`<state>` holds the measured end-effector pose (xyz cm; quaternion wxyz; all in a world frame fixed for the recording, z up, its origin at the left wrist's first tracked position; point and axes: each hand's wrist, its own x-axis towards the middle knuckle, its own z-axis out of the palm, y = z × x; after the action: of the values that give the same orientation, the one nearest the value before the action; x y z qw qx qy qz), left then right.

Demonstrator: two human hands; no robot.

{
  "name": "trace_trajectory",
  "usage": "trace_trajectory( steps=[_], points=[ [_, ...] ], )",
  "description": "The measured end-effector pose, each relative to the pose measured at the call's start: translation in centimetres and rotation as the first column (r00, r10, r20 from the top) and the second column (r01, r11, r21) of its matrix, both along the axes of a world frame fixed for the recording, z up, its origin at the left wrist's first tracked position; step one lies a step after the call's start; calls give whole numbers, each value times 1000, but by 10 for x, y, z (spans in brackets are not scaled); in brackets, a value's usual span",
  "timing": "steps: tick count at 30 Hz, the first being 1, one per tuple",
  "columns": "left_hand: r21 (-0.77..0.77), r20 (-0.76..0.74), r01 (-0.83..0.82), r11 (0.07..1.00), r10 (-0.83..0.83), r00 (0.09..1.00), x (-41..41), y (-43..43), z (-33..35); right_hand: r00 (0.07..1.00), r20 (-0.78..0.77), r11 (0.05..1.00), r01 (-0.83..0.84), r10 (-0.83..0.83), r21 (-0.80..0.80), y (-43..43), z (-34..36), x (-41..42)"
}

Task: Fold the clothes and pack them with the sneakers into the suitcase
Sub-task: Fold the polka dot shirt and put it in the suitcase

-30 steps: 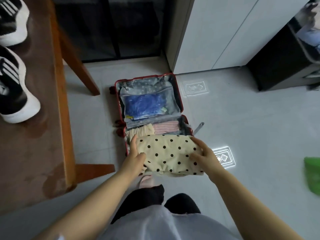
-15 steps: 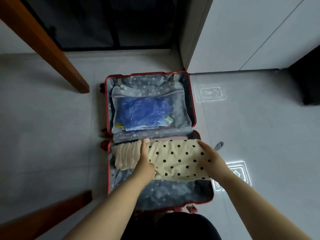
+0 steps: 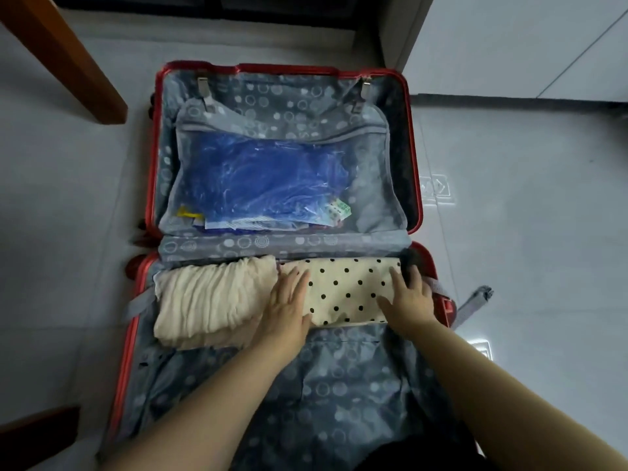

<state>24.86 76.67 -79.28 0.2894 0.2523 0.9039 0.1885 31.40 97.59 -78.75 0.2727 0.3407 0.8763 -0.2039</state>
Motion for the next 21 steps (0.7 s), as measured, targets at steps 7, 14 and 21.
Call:
trace_trajectory(
  steps=[7, 14, 21],
  points=[
    [-426, 107, 320, 846, -304, 947, -7, -7, 5, 863, 197, 886, -452, 465, -108, -27, 5, 8],
    [-370, 64, 14, 929, 10, 998, 15, -50, 138, 950, 148, 944, -238, 275, -226, -66, 123, 38],
    [-386, 8, -224, 895, 247, 969, 22, -114, 336, 962, -88, 941, -271, 258, -204, -101, 330, 52]
  ],
)
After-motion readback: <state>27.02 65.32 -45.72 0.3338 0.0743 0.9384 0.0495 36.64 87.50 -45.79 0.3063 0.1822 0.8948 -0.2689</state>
